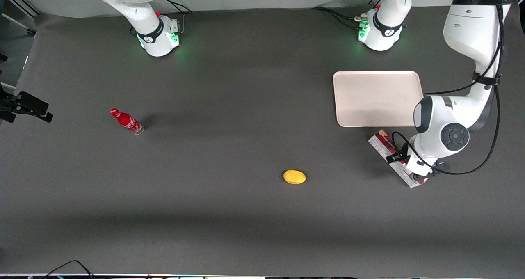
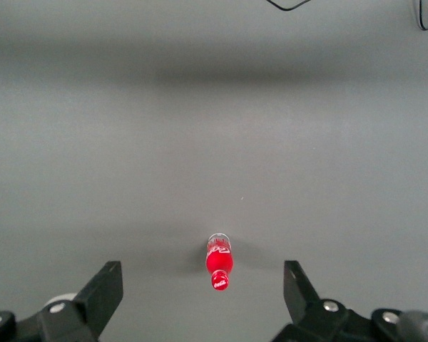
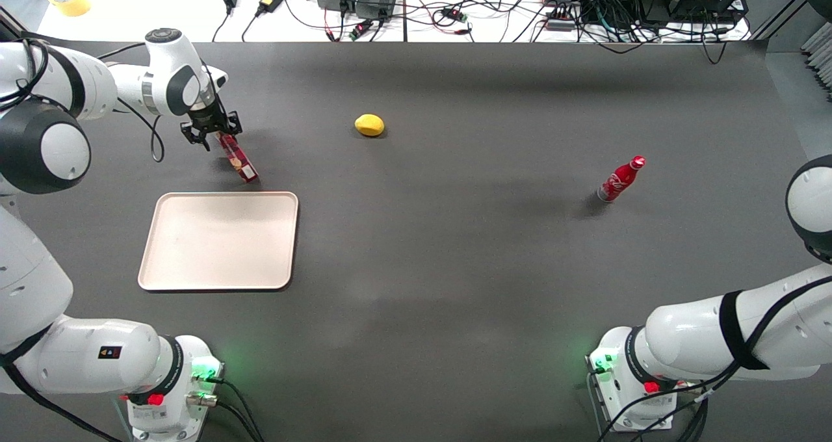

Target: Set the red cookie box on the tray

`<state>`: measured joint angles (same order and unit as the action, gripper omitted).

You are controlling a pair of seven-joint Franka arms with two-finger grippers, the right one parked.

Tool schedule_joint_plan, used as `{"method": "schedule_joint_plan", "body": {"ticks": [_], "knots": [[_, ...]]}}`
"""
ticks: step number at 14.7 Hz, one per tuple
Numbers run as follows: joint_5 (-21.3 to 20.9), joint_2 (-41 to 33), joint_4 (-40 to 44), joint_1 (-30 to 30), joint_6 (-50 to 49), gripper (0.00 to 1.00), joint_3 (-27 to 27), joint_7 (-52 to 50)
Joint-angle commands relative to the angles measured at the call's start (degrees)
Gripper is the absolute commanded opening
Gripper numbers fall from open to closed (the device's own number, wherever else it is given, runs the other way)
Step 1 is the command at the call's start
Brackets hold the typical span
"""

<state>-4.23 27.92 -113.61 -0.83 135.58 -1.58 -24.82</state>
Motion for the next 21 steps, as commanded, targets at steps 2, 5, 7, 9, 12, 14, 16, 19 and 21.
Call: {"method": "schedule_joint_plan", "body": {"ticks": [2,5,7,9,12,14,16,19,21], "knots": [[-1.7,-0.3,-1.4,0.0,2.5,0.00,0.3,-0.8],[-1.7,-2.1,-0.8,0.0,1.2,0.00,0.3,-0.7],[-1.8,-4.4,1.0,0.0,-3.2,0.00,0.3,-0.6],[-1.7,-7.0,6.3,-0.1,-12.3,0.00,0.3,-0.2],[-1.2,-9.2,17.2,-0.1,-29.7,0.00,0.2,3.0],[-1.1,-10.6,23.8,0.0,-40.9,0.00,0.3,7.9],[-1.1,-13.0,27.2,0.0,-50.7,0.00,0.4,12.6],[-1.1,-18.5,25.4,0.1,-59.5,0.00,1.3,20.3],[-1.1,-25.5,16.7,0.1,-60.3,0.00,2.4,23.9]]}}
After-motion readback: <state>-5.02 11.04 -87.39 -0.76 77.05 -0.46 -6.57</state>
